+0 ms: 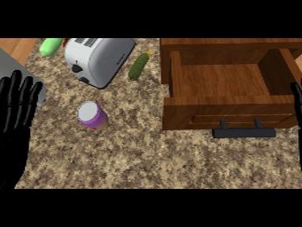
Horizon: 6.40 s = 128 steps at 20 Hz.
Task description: Pick up the can, place it into the drawer and close the drawer
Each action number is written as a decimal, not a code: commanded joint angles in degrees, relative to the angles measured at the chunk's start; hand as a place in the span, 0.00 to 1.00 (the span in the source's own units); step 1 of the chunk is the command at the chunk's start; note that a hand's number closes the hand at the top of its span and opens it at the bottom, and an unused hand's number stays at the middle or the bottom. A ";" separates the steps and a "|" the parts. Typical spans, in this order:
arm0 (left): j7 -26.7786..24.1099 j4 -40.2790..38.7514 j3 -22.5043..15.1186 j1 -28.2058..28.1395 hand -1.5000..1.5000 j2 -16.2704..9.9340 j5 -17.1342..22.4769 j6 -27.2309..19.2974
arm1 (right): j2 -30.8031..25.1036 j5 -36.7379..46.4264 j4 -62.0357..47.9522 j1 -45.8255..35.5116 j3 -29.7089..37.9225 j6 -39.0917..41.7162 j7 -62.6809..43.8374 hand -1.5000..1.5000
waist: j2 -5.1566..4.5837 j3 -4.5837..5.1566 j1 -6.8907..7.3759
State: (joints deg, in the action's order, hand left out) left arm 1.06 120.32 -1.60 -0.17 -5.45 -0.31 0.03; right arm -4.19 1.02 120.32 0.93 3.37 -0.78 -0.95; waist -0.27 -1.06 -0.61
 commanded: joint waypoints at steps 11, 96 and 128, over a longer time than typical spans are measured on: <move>11.50 -12.77 -2.47 6.91 0.00 -7.15 11.99 14.05 | 0.63 0.52 1.76 4.69 -2.88 -0.44 -13.04 0.00 | 0.31 1.07 -0.05; -38.66 -99.08 13.22 32.37 0.00 -10.59 -6.84 19.77 | 4.11 -0.14 -4.89 10.09 7.74 9.94 0.72 0.00 | 0.07 1.10 -0.04; -42.27 -105.46 12.89 39.12 1.00 -4.04 -7.62 19.57 | 3.36 -6.48 5.21 13.47 10.43 12.82 -7.66 0.00 | 0.15 1.10 -0.17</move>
State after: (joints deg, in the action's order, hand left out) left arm -42.43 13.59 11.23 38.63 -11.02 -8.73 18.21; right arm -1.86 -5.65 123.69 12.86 14.46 12.03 -8.00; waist -0.23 0.03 -0.96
